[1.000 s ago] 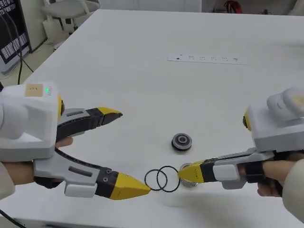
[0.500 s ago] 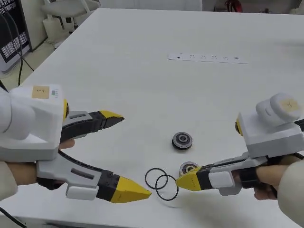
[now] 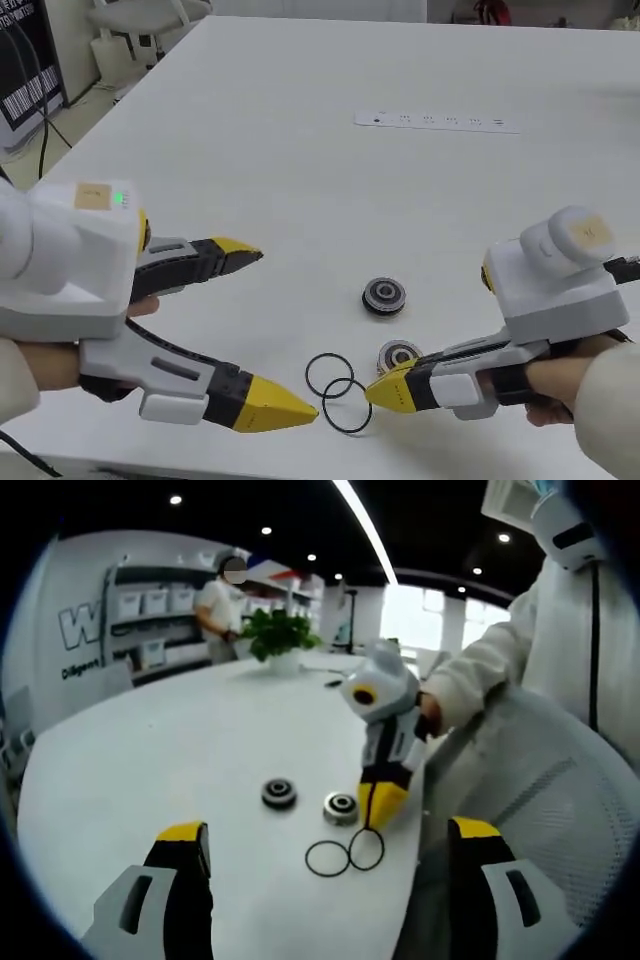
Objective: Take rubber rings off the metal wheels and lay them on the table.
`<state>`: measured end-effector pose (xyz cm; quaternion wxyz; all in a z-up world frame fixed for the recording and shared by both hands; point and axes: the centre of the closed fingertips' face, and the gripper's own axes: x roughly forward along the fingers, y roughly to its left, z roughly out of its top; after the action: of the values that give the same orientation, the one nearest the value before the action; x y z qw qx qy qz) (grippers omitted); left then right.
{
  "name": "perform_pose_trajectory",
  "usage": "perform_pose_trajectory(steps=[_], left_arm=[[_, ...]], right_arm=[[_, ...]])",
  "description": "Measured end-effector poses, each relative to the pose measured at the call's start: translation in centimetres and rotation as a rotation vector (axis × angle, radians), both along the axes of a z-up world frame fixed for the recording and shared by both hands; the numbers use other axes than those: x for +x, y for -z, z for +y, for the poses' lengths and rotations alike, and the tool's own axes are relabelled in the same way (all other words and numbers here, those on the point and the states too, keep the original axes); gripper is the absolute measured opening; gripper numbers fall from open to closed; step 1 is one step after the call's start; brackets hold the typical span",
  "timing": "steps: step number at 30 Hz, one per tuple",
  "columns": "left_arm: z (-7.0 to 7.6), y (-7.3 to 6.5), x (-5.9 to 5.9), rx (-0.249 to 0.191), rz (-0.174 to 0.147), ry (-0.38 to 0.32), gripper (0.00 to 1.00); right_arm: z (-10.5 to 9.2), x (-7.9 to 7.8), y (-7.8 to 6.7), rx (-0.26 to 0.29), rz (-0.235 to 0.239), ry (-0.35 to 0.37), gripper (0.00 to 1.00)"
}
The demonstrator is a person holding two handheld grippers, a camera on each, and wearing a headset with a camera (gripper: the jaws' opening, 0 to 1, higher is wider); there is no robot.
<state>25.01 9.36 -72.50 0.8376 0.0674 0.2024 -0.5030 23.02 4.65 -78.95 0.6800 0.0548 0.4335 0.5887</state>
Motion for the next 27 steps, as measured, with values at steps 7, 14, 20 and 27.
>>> perform_pose_trajectory(steps=[7,14,20,27], left_arm=[[0.0,0.1,-0.03,-0.001,0.008,-0.002,1.0],[-0.01,0.22,-0.09,0.005,0.012,-0.002,1.0],[0.02,0.37,-0.13,0.007,0.019,-0.002,1.0],[0.03,0.4,-0.07,0.008,0.02,-0.004,1.0]], right_arm=[[-0.09,0.3,0.04,-0.002,-0.014,0.012,0.0],[-0.31,0.39,0.5,-0.019,-0.023,0.007,0.01],[-0.36,0.43,0.62,-0.02,-0.013,0.015,0.06],[-0.36,0.13,0.87,-0.026,-0.002,0.0,0.11]])
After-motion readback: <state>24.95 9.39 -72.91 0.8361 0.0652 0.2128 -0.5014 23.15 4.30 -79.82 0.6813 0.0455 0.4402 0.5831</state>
